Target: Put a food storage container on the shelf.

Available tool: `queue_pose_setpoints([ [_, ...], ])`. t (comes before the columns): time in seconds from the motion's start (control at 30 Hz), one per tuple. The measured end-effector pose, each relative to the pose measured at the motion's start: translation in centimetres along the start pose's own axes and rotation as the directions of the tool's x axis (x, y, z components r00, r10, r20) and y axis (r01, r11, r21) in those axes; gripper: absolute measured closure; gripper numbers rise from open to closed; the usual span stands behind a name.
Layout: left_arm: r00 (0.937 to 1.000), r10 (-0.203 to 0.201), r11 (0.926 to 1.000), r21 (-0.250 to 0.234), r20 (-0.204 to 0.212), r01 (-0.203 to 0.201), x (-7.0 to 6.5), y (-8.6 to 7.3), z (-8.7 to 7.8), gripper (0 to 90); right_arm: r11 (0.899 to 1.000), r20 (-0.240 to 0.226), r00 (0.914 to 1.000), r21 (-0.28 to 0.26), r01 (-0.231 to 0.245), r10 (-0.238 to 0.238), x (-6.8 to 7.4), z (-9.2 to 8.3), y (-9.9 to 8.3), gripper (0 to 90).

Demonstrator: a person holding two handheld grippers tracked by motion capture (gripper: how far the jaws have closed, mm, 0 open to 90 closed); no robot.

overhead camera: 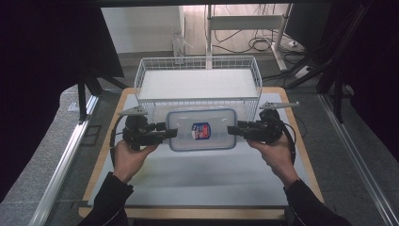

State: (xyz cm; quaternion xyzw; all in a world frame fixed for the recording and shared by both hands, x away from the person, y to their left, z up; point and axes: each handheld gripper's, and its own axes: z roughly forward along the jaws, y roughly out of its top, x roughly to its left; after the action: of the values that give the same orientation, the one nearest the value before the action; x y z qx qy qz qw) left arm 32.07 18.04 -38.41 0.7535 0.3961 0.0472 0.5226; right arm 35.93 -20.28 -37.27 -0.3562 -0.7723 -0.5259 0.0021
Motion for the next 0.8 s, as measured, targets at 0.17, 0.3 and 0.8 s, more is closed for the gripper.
queue_pose_setpoints([
  [0.17,1.0,0.0,1.0,-0.008,0.002,0.0,0.3,1.5,-0.4,48.1,1.0,0.011,0.9998,-0.011,0.02,-0.019,0.3,-0.3,1.8,52.9],
  [0.3,1.0,0.001,0.9999,-0.015,0.001,-0.001,0.5,2.9,-0.8,48.1,1.0,0.009,0.9999,-0.025,0.013,-0.013,0.3,-0.4,3.3,52.9],
  [0.8,0.9998,0.018,0.9997,-0.016,0.001,-0.018,2.3,8.4,-1.4,47.5,0.997,0.028,0.999,-0.065,0.035,-0.034,0.1,-0.3,8.2,52.8],
])
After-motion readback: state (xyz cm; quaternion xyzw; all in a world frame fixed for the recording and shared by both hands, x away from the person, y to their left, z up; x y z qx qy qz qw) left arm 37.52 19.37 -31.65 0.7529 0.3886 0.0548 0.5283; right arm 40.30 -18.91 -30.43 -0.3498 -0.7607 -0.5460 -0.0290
